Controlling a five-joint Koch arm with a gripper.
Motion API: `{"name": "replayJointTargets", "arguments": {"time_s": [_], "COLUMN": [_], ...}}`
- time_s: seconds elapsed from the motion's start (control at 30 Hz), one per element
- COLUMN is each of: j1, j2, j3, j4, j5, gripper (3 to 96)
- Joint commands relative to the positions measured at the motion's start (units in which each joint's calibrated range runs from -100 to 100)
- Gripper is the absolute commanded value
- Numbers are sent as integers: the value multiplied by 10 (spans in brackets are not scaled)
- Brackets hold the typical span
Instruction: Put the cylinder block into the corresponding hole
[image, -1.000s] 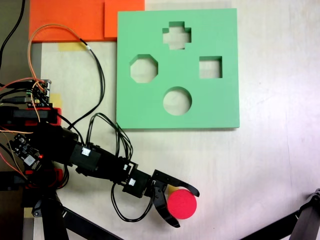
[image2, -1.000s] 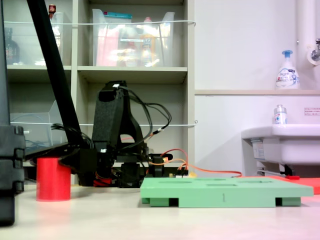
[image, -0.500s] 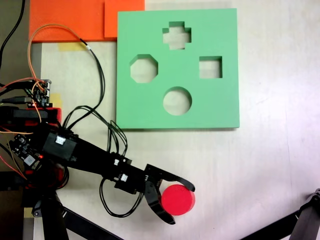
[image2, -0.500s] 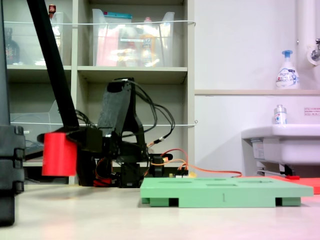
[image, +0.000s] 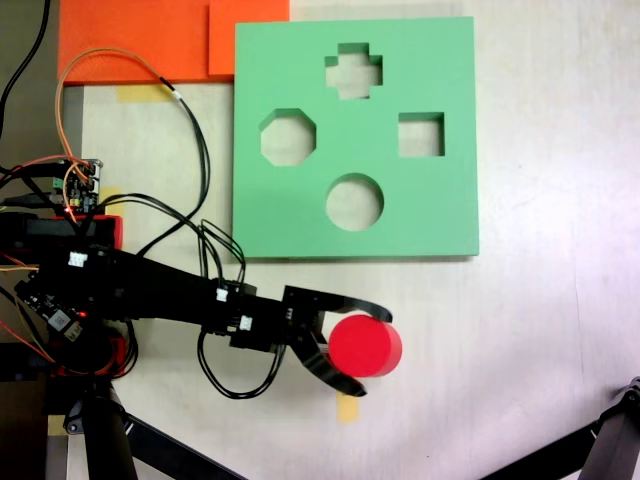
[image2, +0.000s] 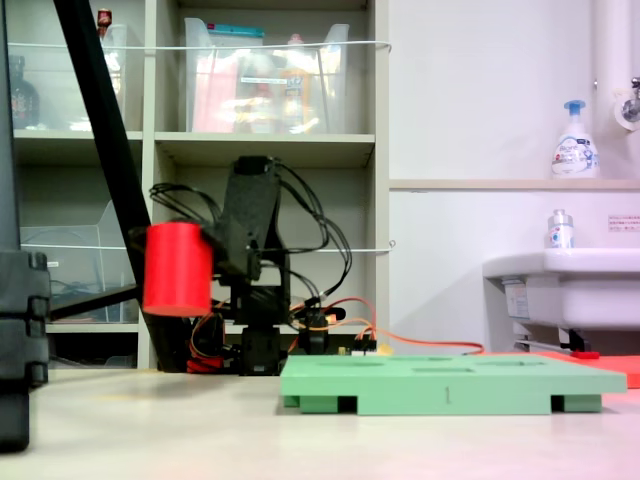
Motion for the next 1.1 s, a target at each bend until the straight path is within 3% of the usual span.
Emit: {"name": "replayJointTargets", "arguments": {"time_s": [0.03,0.6,1.1], "j1": [27,173,198], "j2": [-26,-34,43], "j3": [1,-66,-15], "j4": [14,24,24], "j5": [3,1,-1], "gripper": [396,397,397]}}
